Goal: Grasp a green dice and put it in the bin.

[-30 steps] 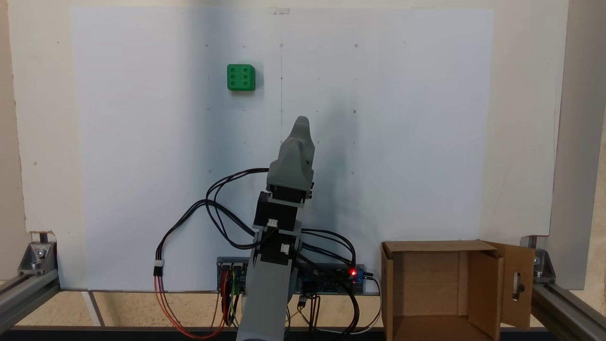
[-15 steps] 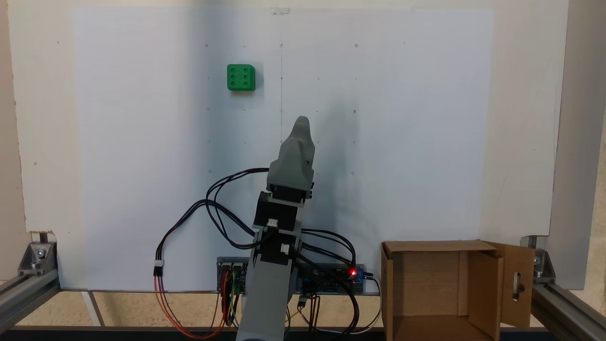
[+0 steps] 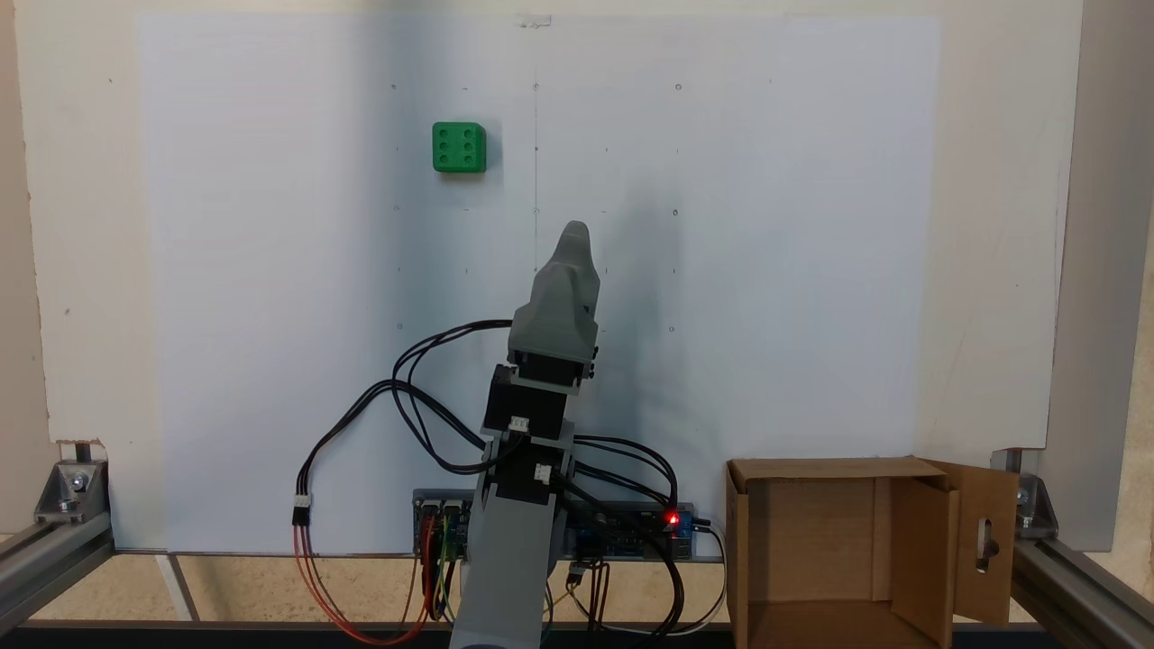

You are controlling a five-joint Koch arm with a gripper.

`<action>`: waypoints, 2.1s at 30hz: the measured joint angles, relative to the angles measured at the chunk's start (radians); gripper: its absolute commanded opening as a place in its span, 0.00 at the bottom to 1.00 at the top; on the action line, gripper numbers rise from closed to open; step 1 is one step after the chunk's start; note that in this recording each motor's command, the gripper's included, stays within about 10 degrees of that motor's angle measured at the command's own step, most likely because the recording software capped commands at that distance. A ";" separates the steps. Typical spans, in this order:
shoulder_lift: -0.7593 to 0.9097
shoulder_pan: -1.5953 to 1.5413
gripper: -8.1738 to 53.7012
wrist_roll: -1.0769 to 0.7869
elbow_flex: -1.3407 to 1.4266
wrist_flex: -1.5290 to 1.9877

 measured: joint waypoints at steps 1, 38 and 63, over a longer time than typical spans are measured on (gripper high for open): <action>-0.002 0.000 0.86 0.000 0.000 -0.002; -0.002 0.132 0.83 -0.005 -0.609 0.956; -0.304 -0.100 0.83 0.210 -1.447 2.560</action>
